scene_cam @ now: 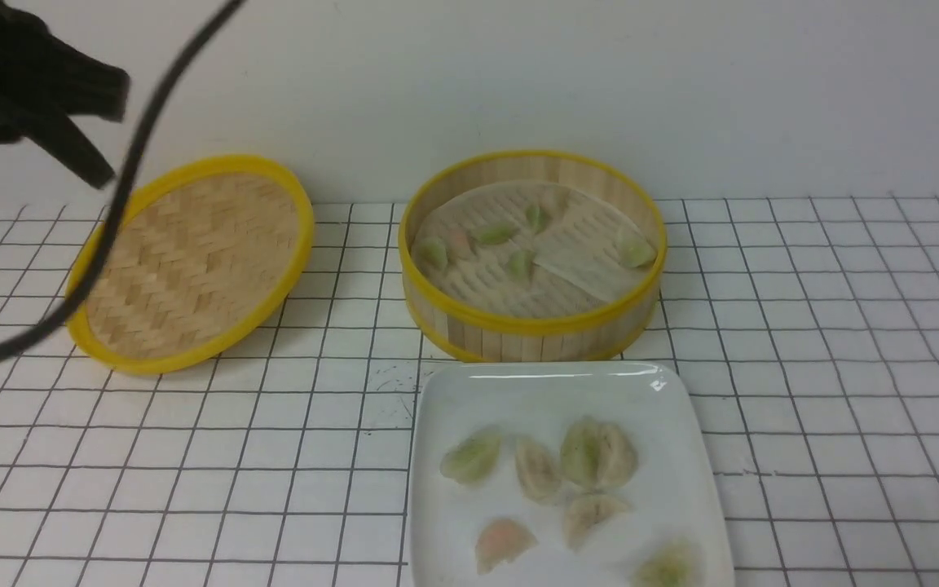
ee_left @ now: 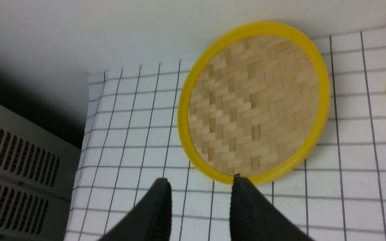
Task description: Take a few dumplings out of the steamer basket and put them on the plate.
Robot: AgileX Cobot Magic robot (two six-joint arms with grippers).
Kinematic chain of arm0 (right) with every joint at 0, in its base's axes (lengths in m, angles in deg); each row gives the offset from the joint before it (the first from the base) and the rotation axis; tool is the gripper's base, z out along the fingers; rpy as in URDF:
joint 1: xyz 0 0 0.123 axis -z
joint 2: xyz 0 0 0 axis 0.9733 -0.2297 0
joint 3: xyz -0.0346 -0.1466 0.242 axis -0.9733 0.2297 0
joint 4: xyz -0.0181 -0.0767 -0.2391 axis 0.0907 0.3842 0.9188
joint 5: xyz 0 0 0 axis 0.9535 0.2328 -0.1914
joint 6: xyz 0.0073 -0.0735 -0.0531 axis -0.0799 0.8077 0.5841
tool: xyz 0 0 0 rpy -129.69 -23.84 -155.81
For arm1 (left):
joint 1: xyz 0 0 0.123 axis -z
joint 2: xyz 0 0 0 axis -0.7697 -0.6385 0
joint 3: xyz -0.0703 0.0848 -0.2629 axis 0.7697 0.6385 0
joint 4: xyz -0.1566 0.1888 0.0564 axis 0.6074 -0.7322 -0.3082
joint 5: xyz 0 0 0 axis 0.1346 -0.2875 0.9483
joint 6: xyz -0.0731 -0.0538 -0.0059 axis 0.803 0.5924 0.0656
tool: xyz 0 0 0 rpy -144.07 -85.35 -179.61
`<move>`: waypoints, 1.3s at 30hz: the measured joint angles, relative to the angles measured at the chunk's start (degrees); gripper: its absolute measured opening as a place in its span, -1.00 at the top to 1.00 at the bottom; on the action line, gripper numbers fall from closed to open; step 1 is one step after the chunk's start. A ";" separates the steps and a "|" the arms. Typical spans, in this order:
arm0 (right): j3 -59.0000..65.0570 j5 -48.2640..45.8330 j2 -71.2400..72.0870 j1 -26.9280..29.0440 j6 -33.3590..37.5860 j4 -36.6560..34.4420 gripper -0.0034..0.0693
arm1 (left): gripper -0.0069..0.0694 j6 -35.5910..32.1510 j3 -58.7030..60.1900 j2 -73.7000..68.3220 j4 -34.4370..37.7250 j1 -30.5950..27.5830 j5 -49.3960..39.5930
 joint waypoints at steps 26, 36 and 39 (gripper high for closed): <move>0.00 0.00 0.00 0.00 0.00 0.00 0.38 | 0.23 -5.42 55.60 31.54 18.69 -25.37 58.42; 0.00 0.00 0.00 0.00 0.00 0.00 0.38 | 0.23 -4.36 76.19 48.98 18.69 -27.19 62.85; 0.00 0.00 0.00 0.00 0.00 0.00 0.38 | 0.23 -4.31 80.72 53.96 18.69 -27.31 62.92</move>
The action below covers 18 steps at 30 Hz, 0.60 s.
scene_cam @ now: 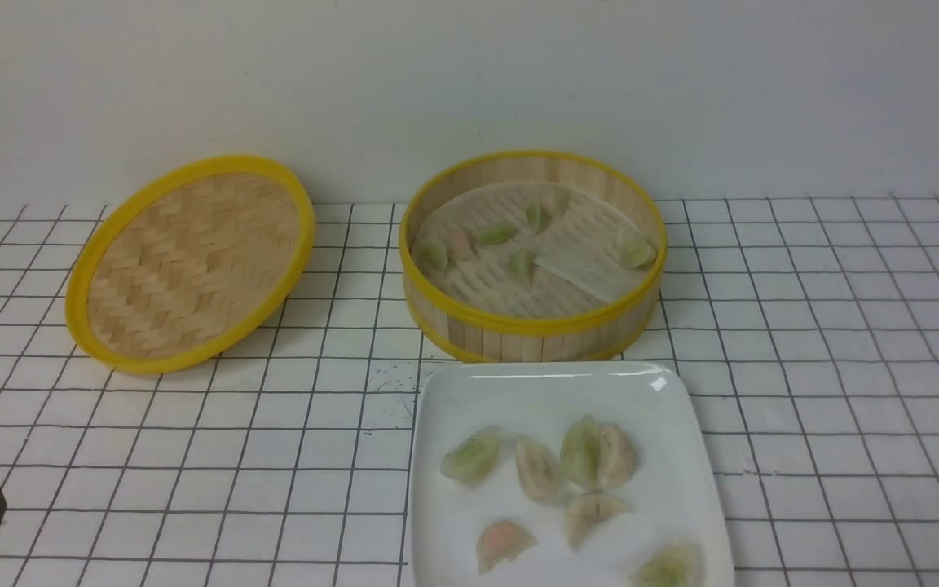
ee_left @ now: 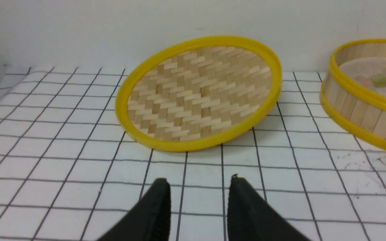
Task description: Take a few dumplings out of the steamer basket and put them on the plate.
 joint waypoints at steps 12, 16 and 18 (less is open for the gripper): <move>0.00 0.00 0.00 0.00 0.00 0.00 0.38 | 0.23 0.00 3.10 7.85 -0.66 -0.44 -10.74; 0.00 0.00 0.00 0.00 0.00 0.00 0.38 | 0.23 0.00 3.28 10.74 0.52 -0.44 -15.84; 0.00 0.00 0.00 0.00 0.00 0.00 0.38 | 0.23 0.00 3.27 13.36 0.58 -0.44 -17.29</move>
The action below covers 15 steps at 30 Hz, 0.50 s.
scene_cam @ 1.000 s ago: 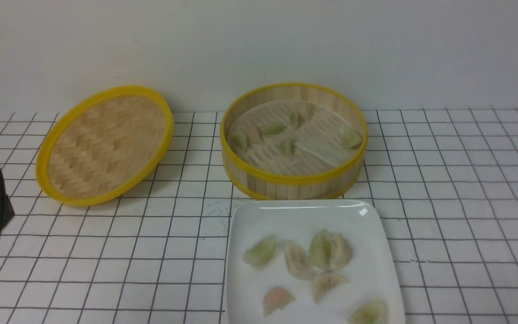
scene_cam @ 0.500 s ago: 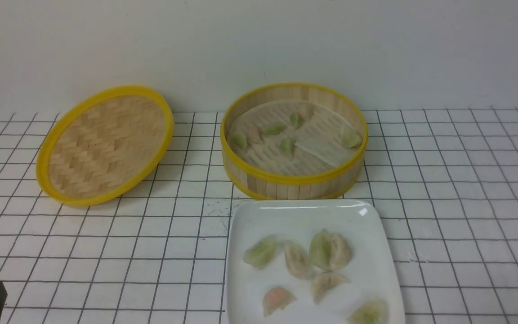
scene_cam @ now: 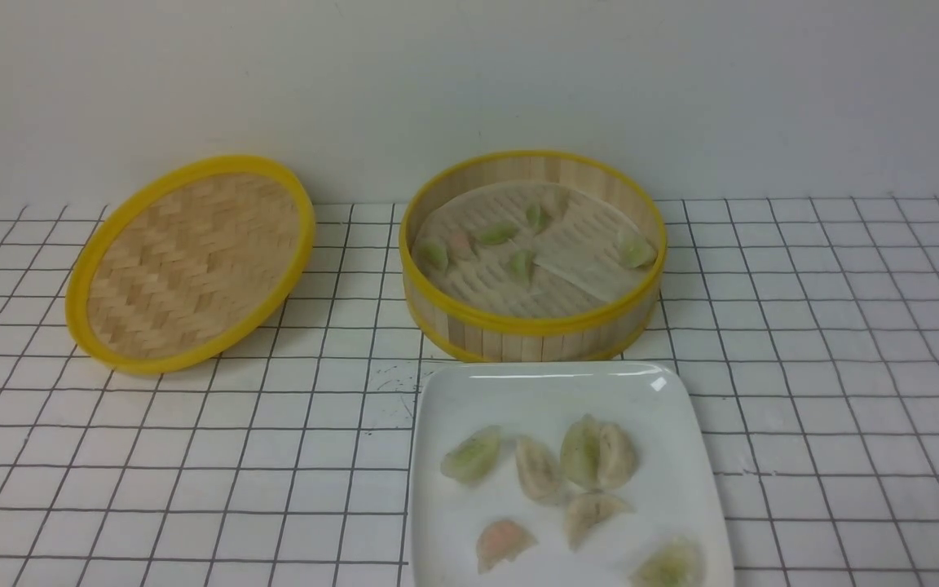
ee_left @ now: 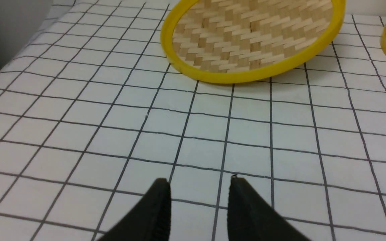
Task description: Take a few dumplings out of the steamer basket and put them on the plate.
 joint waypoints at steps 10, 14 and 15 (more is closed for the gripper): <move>0.00 0.00 0.00 0.00 0.00 0.00 0.38 | 0.23 0.00 -0.05 3.29 0.79 0.00 -2.55; 0.00 0.00 0.00 0.00 0.00 0.00 0.38 | 0.23 0.00 -0.11 3.29 1.43 0.00 -2.92; 0.00 0.00 0.00 0.00 0.00 0.00 0.38 | 0.23 0.00 -0.15 3.29 1.60 0.00 -3.00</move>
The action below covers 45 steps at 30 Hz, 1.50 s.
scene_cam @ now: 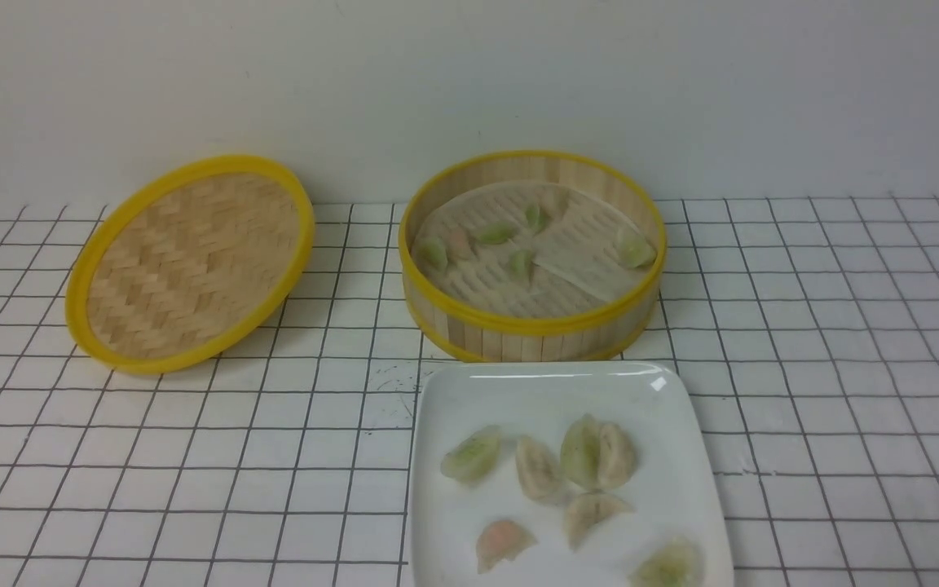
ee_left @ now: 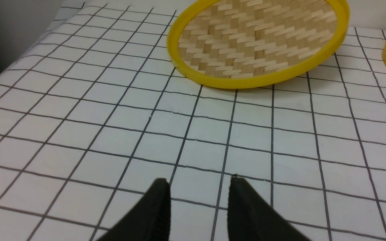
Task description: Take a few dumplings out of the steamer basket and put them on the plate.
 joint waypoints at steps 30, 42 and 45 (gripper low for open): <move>0.00 0.00 0.00 0.00 0.00 0.05 0.38 | 0.23 -37.72 -0.07 0.00 29.10 0.00 1.42; 0.00 0.00 0.00 0.00 0.00 0.05 0.38 | 0.23 -32.81 -0.07 0.00 24.99 0.00 1.42; 0.00 0.00 0.00 0.00 0.00 0.05 0.38 | 0.23 -32.60 -0.07 0.00 24.99 0.00 1.42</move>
